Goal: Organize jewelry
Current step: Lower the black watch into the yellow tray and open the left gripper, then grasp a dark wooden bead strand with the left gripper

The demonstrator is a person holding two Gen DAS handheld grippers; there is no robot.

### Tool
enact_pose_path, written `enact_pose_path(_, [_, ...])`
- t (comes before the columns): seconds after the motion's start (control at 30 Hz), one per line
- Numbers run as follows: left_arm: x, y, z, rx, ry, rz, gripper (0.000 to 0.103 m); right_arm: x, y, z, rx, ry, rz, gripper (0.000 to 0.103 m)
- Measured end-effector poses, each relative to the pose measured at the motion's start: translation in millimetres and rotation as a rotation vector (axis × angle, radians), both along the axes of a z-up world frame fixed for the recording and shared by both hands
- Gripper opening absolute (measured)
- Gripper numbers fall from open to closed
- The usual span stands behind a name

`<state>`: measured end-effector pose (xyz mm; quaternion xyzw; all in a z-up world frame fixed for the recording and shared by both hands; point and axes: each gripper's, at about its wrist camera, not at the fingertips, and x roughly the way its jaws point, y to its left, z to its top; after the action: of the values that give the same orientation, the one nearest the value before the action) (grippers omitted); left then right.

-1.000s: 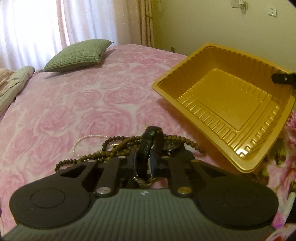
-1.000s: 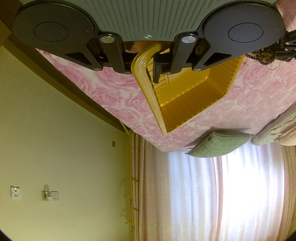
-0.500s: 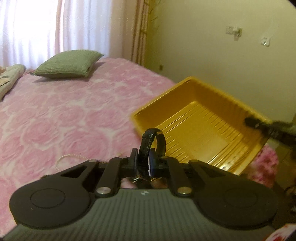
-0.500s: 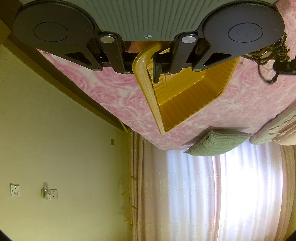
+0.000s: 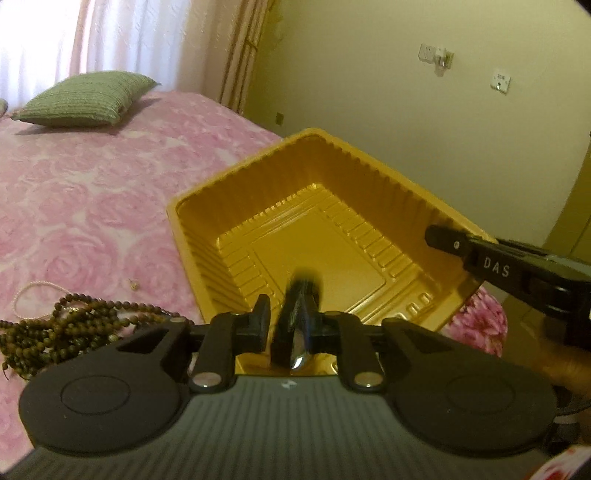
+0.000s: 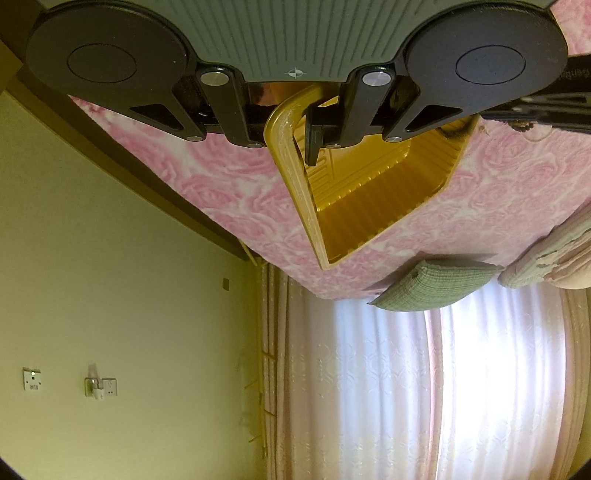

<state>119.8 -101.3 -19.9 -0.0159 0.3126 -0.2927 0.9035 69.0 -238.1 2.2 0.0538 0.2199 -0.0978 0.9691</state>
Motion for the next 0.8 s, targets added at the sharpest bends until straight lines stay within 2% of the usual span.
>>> enact_pose_path(0.1, [-5,13,2,-0.003,-0.013,0.036,0.021,0,0,0,0.000,-0.003,0.003,0.009])
enact_pose_path(0.23, [-14,44,-2,0.023,-0.021,0.136,0.023,-1,0,-1,0.003,-0.003,0.003,0.009])
enact_pose_path(0.4, [-23,84,-12,0.086,-0.024,0.276,0.028,-1,0,-1,0.008,-0.003,0.000,0.009])
enact_pose_path(0.57, [-23,116,-25,0.142,-0.003,0.370,0.029,-1,0,-1,0.010,-0.002,0.000,0.009])
enact_pose_path(0.7, [-19,128,-32,0.160,-0.003,0.396,0.029,-1,0,-1,0.008,-0.002,0.000,0.009])
enact_pose_path(0.8, [-15,127,-36,0.174,-0.010,0.369,0.029,-1,1,0,0.007,0.001,0.000,0.009])
